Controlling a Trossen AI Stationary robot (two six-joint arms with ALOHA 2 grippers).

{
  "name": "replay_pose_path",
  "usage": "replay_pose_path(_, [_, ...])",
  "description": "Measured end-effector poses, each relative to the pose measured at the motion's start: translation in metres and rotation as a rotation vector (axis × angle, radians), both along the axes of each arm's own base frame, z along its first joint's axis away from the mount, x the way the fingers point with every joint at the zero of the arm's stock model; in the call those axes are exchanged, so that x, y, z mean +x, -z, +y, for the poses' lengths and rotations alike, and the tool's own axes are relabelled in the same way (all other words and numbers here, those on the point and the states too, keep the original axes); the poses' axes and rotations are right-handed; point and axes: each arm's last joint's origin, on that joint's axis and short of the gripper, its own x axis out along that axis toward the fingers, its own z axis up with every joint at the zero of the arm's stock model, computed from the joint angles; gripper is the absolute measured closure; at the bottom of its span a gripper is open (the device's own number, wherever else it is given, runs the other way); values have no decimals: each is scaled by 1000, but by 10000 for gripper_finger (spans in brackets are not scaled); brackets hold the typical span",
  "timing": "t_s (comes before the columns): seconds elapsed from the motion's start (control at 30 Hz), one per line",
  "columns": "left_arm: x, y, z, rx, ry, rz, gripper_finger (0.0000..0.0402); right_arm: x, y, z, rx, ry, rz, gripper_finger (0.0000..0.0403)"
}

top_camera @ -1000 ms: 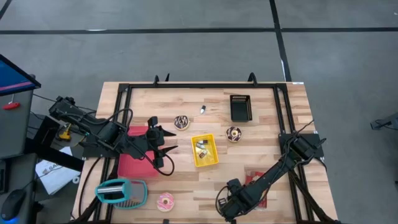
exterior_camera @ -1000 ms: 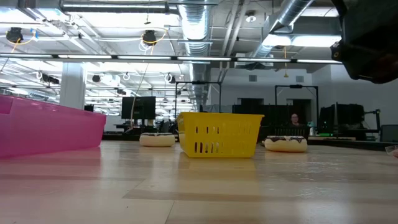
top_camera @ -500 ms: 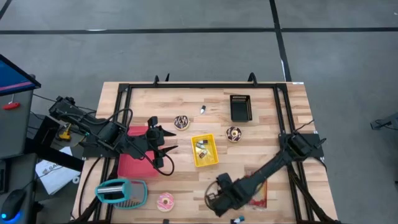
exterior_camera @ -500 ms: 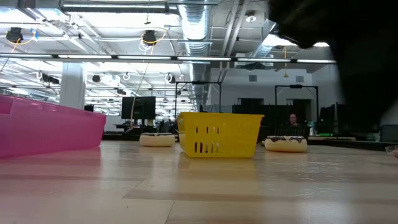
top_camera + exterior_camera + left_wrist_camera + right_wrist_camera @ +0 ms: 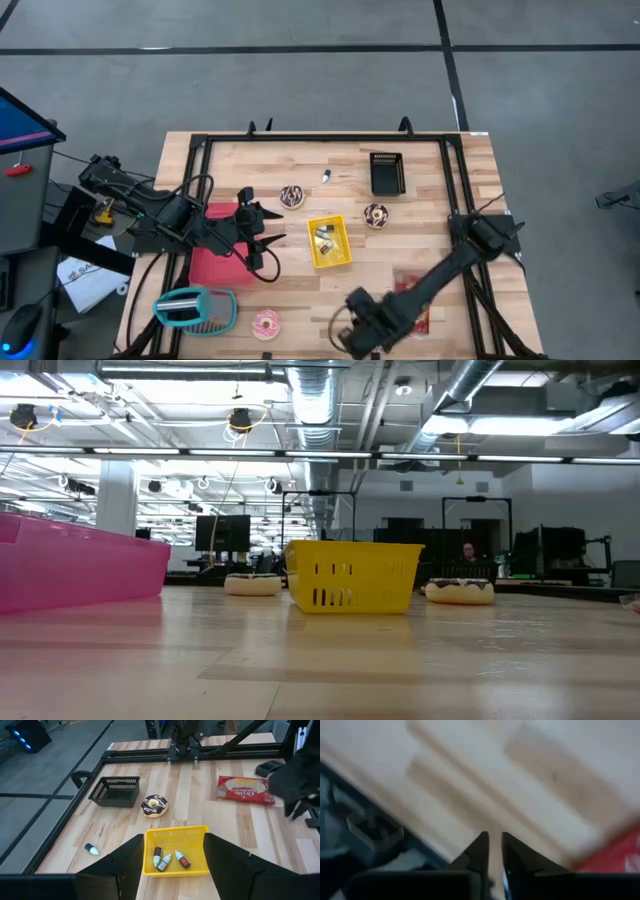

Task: Pick & Place Food Item
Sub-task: Put the blue food coloring bottle into the yellow bin

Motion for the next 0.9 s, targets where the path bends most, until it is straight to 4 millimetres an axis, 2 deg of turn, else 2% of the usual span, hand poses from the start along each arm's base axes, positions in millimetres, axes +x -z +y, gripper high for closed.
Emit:
replay_pose_path(0.23, [0,0,0,1,1,0,202,-46,0,47,71,-39,62,250])
replay_pose_path(0.3, [0,0,0,1,1,1,202,-50,0,49,70,-24,78,219])
replay_pose_path(0.43, [0,0,0,1,1,0,202,-42,5,41,55,4,85,170])
replay_pose_path(0.6, [0,0,0,0,1,0,202,-32,21,27,57,35,117,158])
replay_pose_path(0.77, [0,0,0,-6,-3,-2,202,-37,34,27,71,56,135,164])
replay_pose_path(0.9, [0,0,0,-7,-2,-2,202,-39,38,30,94,48,137,165])
